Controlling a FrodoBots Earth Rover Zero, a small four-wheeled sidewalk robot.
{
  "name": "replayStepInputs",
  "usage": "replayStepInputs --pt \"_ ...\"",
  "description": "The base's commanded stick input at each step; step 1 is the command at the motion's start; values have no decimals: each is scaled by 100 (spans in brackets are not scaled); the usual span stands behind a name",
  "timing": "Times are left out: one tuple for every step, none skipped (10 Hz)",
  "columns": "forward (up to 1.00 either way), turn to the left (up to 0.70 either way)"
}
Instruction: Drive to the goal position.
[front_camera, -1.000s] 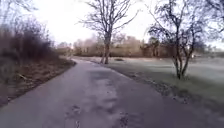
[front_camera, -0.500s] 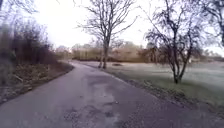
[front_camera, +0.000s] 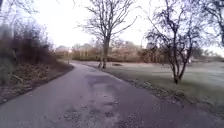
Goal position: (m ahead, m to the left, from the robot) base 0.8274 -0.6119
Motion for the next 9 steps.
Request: replayStepInputs --pt "100 0" --pt "100 0" --pt "100 0" --pt "100 0" --pt "100 0" --pt "100 0" --pt "100 0" --pt "89 0" --pt "0 0"
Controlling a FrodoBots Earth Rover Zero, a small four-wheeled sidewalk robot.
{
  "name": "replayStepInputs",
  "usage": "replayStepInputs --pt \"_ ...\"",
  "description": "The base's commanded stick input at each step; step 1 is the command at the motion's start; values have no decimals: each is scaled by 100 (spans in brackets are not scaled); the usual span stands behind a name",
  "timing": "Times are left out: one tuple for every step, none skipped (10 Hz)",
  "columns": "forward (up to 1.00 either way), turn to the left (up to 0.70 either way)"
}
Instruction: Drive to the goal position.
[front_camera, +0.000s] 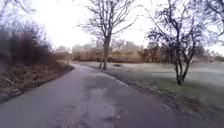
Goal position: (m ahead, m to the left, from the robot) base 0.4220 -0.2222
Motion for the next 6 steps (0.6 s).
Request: replayStepInputs --pt "0 0" --pt "0 0" --pt "0 0" --pt "0 0" --pt "0 0" --pt "0 0"
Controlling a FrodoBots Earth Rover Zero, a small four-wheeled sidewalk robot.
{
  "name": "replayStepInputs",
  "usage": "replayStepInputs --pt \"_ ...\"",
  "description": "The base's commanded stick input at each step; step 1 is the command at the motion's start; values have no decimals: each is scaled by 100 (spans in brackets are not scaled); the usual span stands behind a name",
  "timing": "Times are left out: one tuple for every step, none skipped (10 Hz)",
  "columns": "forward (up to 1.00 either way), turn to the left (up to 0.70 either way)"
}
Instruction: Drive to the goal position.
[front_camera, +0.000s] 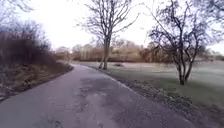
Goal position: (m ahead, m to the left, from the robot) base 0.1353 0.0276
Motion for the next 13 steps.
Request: replayStepInputs --pt "0 0" --pt "0 0" --pt "-9 0" --pt "-59 0" --pt "-100 0" --pt "-100 0" --pt "-100 0" --pt "-67 0" --pt "0 0" --pt "0 0" --pt "0 0" --pt "0 0" --pt "0 0"
